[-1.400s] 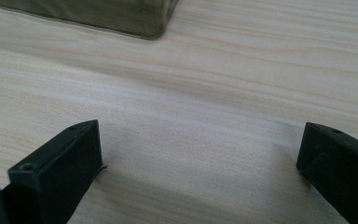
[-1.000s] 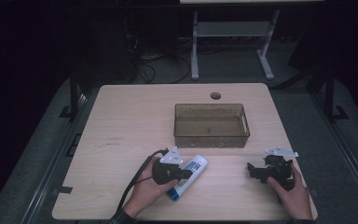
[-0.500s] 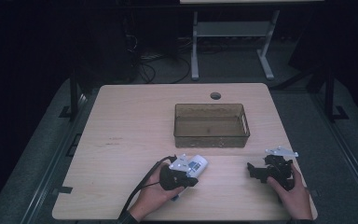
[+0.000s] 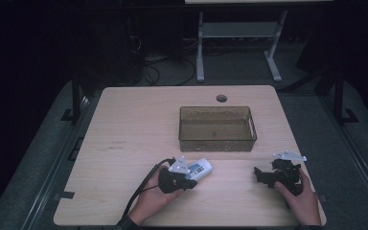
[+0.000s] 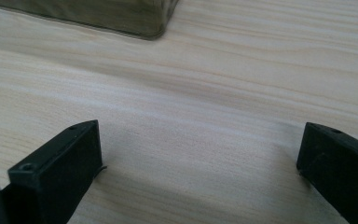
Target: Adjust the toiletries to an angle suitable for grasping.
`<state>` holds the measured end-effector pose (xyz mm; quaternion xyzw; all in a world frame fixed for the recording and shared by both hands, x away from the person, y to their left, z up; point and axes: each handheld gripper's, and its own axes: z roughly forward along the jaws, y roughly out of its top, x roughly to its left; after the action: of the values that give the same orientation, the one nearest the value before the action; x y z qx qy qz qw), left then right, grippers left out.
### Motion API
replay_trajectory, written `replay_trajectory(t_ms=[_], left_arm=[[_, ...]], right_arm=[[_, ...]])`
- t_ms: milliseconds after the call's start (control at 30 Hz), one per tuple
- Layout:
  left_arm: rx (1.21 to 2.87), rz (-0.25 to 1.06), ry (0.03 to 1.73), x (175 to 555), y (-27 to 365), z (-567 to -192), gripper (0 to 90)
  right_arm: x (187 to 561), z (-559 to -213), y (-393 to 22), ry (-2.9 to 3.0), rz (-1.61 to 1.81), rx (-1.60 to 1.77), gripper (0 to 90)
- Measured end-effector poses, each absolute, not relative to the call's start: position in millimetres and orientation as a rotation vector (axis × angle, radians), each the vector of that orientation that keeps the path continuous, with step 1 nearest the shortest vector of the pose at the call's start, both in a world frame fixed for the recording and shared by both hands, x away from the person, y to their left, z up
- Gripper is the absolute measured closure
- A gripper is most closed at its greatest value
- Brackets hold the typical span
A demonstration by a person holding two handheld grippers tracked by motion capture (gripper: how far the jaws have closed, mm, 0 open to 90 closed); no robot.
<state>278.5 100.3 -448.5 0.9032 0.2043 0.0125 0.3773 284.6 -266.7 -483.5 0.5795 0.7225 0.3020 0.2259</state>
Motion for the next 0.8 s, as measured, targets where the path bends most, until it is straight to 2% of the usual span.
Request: replay_trajectory(t_ms=[800], left_arm=[[2.297, 0.073, 0.621, 291, 128, -450, 90.0]], right_arm=[[285, -484, -267, 1.992, 0.832, 1.598, 0.0]])
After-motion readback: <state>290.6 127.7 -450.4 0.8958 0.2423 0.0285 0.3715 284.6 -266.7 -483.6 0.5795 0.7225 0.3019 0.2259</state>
